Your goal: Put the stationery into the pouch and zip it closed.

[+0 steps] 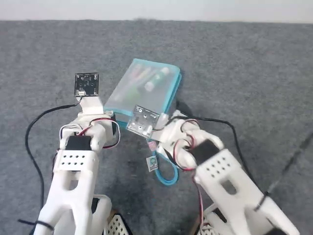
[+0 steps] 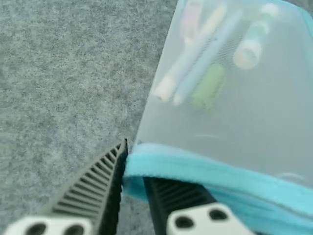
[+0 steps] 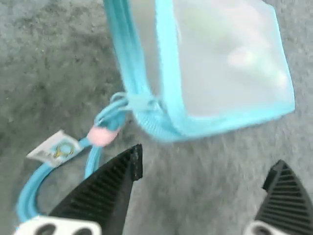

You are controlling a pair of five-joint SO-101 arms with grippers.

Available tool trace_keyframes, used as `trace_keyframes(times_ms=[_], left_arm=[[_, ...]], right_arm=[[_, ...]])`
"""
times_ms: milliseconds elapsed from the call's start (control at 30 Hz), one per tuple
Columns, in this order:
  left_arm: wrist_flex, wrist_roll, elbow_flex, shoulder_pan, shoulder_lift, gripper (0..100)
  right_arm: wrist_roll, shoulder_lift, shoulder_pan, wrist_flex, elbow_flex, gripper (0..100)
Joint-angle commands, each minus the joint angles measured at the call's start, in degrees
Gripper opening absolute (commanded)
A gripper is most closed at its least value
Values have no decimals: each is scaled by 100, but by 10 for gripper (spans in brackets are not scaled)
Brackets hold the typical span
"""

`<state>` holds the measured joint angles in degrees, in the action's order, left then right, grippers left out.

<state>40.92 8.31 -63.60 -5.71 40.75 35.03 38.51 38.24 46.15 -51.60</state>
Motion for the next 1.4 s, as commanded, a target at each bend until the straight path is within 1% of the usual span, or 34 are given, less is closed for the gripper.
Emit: trace_keyframes(times_ms=[0,133,233,333,500,533,567,667,767,867,933,1033,1100,1233,1367], left_arm=[[62,-70,391,26,9,9],[97,-114,435,26,9,9],[352,-132,558,26,9,9],[404,-141,585,26,9,9],[413,-158,558,26,9,9],[413,-176,558,26,9,9],[413,-246,567,26,9,10],[413,-396,576,26,35,10],[501,-404,549,26,448,13],[879,-404,514,26,1345,19],[1081,-431,338,9,2119,53],[1116,-844,-136,26,3130,112],[1213,-862,-347,79,3578,130],[1503,-879,-330,387,3727,138],[1512,-1020,-426,1037,3455,197]], right_arm=[[158,-611,-57,-901,88,396],[158,-892,-84,-1473,88,396],[132,-954,-84,-1851,88,382],[123,-954,-84,-2105,88,274],[114,-927,-84,-2132,193,17],[114,-945,-84,-2123,229,0],[114,-954,-92,-2123,246,15],[35,-954,-127,-2114,255,7],[-527,-954,-365,-1833,369,5],[-932,-1024,-778,-1393,721,5],[-1257,-1218,-989,-1270,958,5],[-1495,-1675,-1095,-1191,1301,5],[-1688,-1965,-1103,-1024,1618,5],[-2207,-2369,-1103,-338,2488,5],[-2488,-2413,-1042,180,2822,5]])
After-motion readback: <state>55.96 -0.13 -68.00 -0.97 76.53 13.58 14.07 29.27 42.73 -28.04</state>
